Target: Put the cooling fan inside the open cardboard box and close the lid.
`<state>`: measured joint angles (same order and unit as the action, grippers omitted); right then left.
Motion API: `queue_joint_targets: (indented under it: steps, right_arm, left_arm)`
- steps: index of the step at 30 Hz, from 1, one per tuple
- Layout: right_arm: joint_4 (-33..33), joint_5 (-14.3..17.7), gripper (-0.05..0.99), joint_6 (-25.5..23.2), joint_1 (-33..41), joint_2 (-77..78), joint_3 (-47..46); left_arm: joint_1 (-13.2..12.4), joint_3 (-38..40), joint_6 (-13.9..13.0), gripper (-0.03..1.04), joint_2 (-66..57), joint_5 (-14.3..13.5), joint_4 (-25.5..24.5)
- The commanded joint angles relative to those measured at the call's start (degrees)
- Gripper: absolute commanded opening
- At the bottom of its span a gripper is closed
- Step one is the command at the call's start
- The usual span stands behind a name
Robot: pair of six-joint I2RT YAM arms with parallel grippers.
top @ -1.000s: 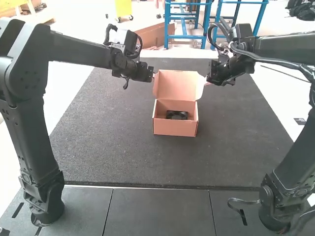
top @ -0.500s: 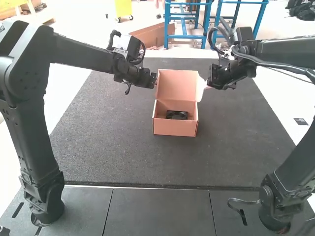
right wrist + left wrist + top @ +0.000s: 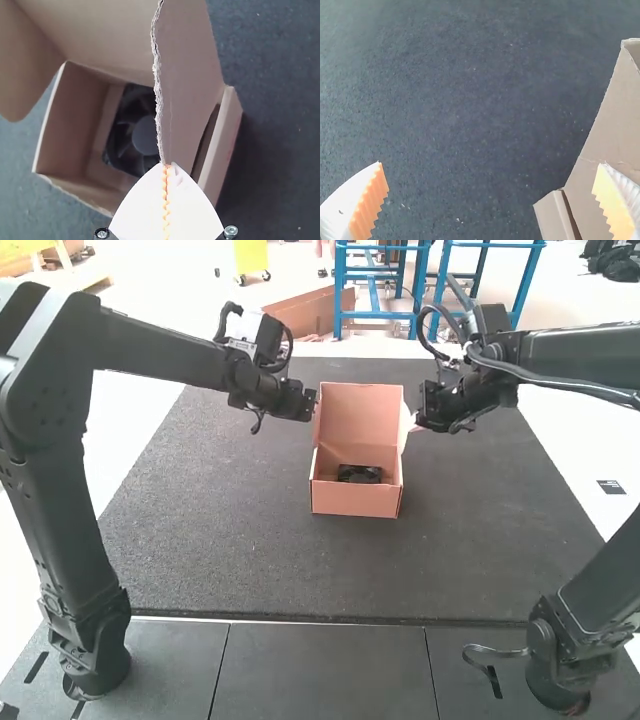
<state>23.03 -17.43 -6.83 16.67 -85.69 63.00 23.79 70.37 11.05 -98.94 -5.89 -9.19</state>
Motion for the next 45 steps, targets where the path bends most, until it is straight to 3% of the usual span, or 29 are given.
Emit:
queue_joint_targets:
  steps: [1, 18, 24, 30, 39, 40, 43, 45]
  right_arm:
    - [-0.1, -0.5, -0.01, 0.0, 0.8, 2.0, -1.0]
    - [-0.1, -0.6, -0.01, -0.6, 2.0, 3.5, -4.9]
    - [-0.3, -0.6, -0.01, -0.6, 3.1, 3.5, -6.1]
    - [-0.5, -0.6, -0.01, -0.1, 4.0, 3.5, -8.1]
    - [-1.1, -0.2, 0.01, -1.9, 4.0, 4.5, -10.2]
    - [-1.3, -0.2, 0.1, -2.2, 4.0, 4.7, -10.0]
    - [-1.0, -0.3, 0.6, -3.5, 4.0, 5.8, -9.3]
    - [1.9, -1.2, 0.89, -3.5, 4.0, 6.5, -8.9]
  left_arm:
    - [0.6, -0.7, 0.6, 0.97, 2.7, 1.4, 0.4]
    - [2.6, -5.5, 0.7, 0.97, 4.4, 6.1, 1.0]
    - [2.7, -6.6, 0.6, 0.97, 5.1, 6.0, 0.7]
    - [2.5, -7.5, 0.2, 0.97, 5.9, 5.9, -4.6]
    - [2.6, -11.1, -0.4, 0.97, 9.6, 5.8, -4.1]
    - [2.6, -11.2, -0.4, 0.97, 10.0, 5.8, -4.6]
    - [2.4, -11.5, -1.2, 0.97, 11.1, 5.5, -5.3]
    - [2.3, -12.2, -2.7, 0.97, 11.6, 2.3, -5.3]
